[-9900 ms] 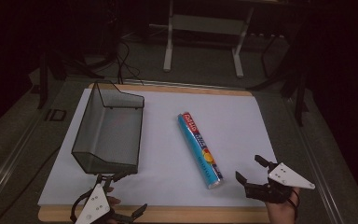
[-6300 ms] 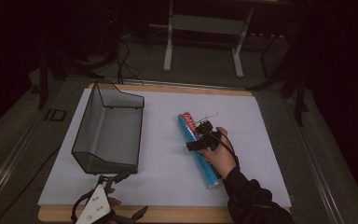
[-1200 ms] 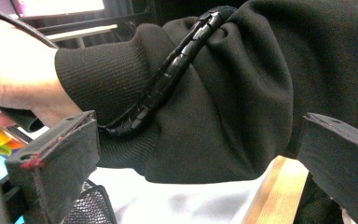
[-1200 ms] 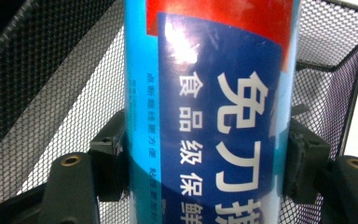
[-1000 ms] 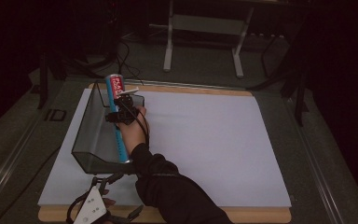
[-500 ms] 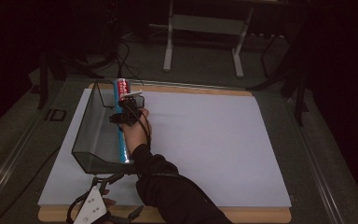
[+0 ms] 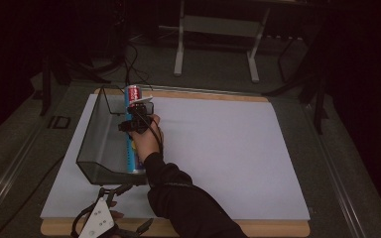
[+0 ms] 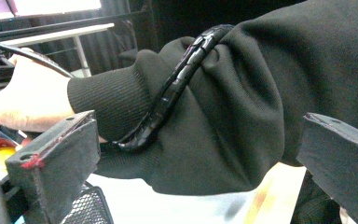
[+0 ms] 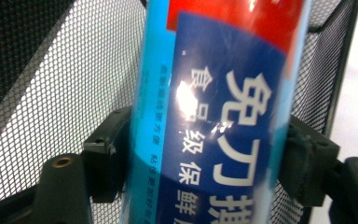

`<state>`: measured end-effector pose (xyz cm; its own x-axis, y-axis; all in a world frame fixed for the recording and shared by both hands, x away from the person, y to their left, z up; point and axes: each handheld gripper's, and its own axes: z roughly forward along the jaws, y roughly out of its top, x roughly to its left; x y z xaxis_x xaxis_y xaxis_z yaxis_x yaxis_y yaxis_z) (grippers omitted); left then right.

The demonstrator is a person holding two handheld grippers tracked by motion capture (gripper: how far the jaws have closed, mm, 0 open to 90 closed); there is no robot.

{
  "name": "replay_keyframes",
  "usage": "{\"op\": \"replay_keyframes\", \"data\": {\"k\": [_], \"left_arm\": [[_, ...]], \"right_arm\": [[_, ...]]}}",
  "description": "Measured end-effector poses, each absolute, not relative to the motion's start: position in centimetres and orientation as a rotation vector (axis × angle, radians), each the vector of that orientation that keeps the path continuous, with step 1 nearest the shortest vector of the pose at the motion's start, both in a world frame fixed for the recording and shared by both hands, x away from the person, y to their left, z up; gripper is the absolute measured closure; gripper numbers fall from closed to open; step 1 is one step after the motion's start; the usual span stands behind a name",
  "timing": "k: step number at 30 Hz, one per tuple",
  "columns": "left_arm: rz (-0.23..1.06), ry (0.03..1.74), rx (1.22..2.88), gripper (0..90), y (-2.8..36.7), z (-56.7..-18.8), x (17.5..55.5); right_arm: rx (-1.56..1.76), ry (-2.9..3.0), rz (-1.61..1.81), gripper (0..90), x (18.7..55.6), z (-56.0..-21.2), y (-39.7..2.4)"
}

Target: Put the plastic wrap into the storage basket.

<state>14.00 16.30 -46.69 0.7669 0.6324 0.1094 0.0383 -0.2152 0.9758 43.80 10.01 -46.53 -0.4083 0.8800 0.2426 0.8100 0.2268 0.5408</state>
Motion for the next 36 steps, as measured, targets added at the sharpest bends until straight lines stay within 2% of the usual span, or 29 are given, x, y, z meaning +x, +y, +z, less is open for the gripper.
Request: {"op": "replay_keyframes", "data": {"k": [4, 5, 12, 36], "left_arm": [[0.594, 0.531, 1.72, 0.5, 16.3, -46.7, 14.0], [0.593, 0.53, 1.72, 0.5, 16.3, -46.7, 14.0], [0.596, 0.529, 1.727, 0.4, 16.1, -46.7, 14.0], [0.594, 0.537, 1.748, 0.5, 15.7, -46.9, 14.3]], "right_arm": [[1.601, 2.354, 0.955, 25.2, 43.7, -46.0, 9.8], [1.569, 2.369, 0.983, 20.0, 43.6, -45.3, 9.5], [1.451, 2.406, 1.045, 13.3, 42.7, -43.0, 7.0], [1.282, 2.419, 1.132, 14.2, 39.6, -40.9, -1.1]]}}
